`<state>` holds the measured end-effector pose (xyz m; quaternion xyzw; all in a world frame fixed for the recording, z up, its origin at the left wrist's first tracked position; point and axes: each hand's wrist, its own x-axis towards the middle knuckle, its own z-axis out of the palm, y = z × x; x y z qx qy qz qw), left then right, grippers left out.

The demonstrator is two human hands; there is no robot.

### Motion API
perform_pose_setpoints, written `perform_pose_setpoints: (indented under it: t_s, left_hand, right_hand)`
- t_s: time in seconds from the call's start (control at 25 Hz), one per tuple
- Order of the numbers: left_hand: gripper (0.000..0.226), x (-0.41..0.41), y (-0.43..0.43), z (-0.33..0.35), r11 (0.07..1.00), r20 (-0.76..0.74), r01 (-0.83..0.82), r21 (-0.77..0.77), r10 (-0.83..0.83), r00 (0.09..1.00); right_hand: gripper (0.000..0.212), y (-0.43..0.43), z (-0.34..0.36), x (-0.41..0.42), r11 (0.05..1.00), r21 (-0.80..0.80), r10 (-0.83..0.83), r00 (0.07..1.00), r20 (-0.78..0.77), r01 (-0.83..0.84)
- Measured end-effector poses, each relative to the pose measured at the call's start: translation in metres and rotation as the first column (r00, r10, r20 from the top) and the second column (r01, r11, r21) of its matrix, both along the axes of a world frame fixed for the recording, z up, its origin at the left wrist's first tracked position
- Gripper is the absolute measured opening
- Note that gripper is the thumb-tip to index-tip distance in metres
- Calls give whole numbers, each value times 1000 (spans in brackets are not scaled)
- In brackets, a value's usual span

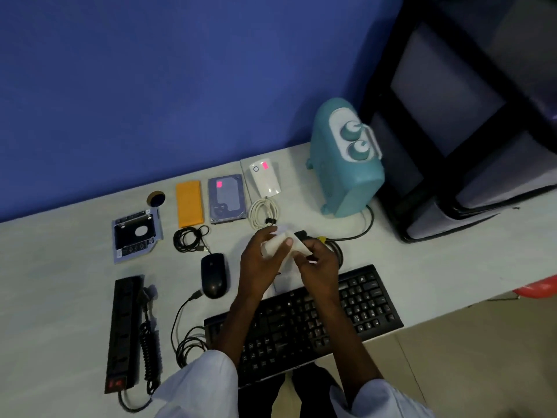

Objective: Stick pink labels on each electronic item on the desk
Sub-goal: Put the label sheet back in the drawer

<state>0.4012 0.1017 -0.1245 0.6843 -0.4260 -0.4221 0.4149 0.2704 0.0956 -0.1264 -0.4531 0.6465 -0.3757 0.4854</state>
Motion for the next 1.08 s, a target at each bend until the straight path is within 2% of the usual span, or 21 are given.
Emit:
perform_pose_setpoints:
  t_s: [0.12,0.2,0.36,0.52,0.76,0.88,0.92,0.96,1.08]
  left_hand:
    - [63,-28,-13,6,976,-188,27,215,15,982]
    - [69,-47,-22,8,951,-214,92,296,-28,977]
    - [24,-83,-33,24,969,-314,135,206,-65,947]
    - [33,-111,-39,35,949,-377,300,95,-244,893]
    - [51,-151,-37,41,843,-113,538,-21,-536,837]
    - [77,-175,-33,51,812,-96,584,-27,-583,807]
    - [78,-187,-31,56,805,-88,594,-17,-593,801]
    - [69,-197,-31,59,792,-39,611,-13,-611,791]
    - [24,-234,-28,74,762,216,646,-36,-625,750]
  right_hand:
    - [23,-3,11,-29,991,11,-132,991,25,131]
    - [25,-1,15,-47,978,11,-211,977,32,210]
    - [32,5,21,-79,951,8,-308,951,22,308]
    - [40,8,26,-108,880,41,-475,874,107,473]
    - [37,12,29,-163,785,84,-620,777,107,614]
    - [32,10,30,-194,724,131,-690,707,158,677]
    - [30,11,30,-206,712,132,-702,687,188,690]
    - [29,11,30,-216,712,128,-699,679,224,690]
    - [28,6,31,-250,722,180,-688,665,289,668]
